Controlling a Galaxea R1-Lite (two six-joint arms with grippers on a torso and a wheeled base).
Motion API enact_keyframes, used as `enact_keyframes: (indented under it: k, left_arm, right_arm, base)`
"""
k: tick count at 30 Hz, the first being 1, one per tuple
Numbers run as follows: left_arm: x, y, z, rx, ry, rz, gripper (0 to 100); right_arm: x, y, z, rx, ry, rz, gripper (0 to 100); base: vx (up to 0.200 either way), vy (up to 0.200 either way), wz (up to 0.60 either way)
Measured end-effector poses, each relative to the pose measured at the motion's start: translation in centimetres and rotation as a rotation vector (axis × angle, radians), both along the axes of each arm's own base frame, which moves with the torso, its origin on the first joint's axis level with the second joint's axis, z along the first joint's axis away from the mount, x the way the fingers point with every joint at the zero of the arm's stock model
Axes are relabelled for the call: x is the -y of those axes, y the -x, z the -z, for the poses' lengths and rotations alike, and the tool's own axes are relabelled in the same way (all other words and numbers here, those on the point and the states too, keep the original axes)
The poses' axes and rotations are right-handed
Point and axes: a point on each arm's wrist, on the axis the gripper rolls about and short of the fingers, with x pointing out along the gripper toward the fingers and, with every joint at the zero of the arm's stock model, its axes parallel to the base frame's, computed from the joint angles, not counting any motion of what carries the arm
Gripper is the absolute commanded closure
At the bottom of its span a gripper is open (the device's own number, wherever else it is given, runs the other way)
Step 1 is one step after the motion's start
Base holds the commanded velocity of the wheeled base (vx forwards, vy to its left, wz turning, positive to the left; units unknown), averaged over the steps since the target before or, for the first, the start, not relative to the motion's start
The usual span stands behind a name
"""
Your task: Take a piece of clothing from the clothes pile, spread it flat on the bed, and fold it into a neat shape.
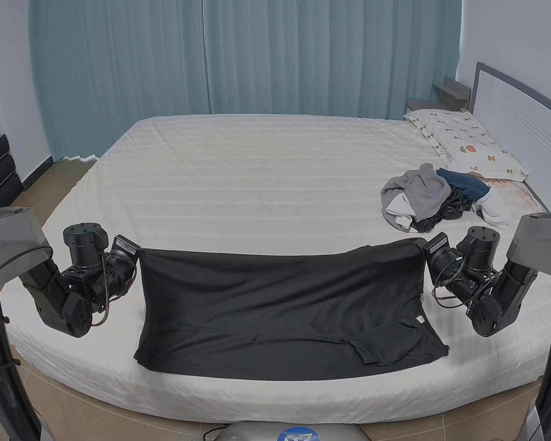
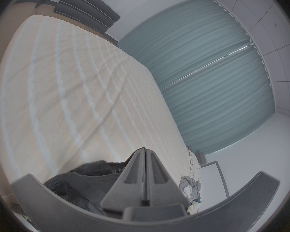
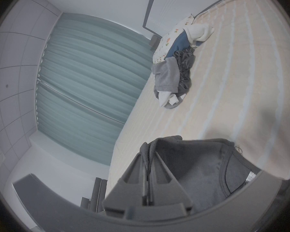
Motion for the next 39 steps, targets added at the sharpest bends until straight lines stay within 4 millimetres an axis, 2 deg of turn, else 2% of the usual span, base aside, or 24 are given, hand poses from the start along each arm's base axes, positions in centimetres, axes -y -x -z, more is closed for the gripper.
enact_keyframes:
  k: [7, 13, 17, 23, 31, 34, 39]
  left_arm:
    - [-0.3, -1.0, 0.0, 0.024, 0.042, -0.024, 100]
    - [-0.5, -1.4, 1.4, -0.008, 0.040, -0.038, 100]
    - [-0.8, -1.1, 2.4, -0.046, -0.001, -0.036, 100]
    - [-0.7, -1.1, 2.8, -0.058, -0.020, -0.029, 100]
    - [-0.4, -2.5, 1.6, 0.046, 0.033, -0.063, 100]
    - [-0.4, -2.7, 1.3, 0.096, 0.051, -0.072, 100]
    - [-0.4, -2.4, 2.2, 0.069, 0.039, -0.071, 100]
  right_arm:
    - [0.3, 0.5, 0.7, 0.056, 0.007, -0.017, 100]
    - [0.7, 2.0, 3.5, -0.091, 0.071, -0.077, 100]
    - [0.8, 2.6, 4.3, -0.145, 0.080, -0.096, 100]
    - [0.8, 2.3, 4.3, -0.135, 0.077, -0.099, 100]
    - [1.4, 0.0, 2.9, 0.004, -0.002, -0.028, 100]
    - [1.8, -0.2, 3.0, 0.002, -0.032, -0.008, 100]
    - [2.1, 0.2, 3.6, -0.024, -0.018, -0.015, 100]
  base:
    - [0.000, 0.000, 0.00]
    - [0.000, 0.000, 0.00]
    - [0.000, 0.000, 0.00]
    - [0.000, 0.000, 0.00]
    - [0.000, 0.000, 0.00]
    - [0.000, 0.000, 0.00]
    - [0.000, 0.000, 0.00]
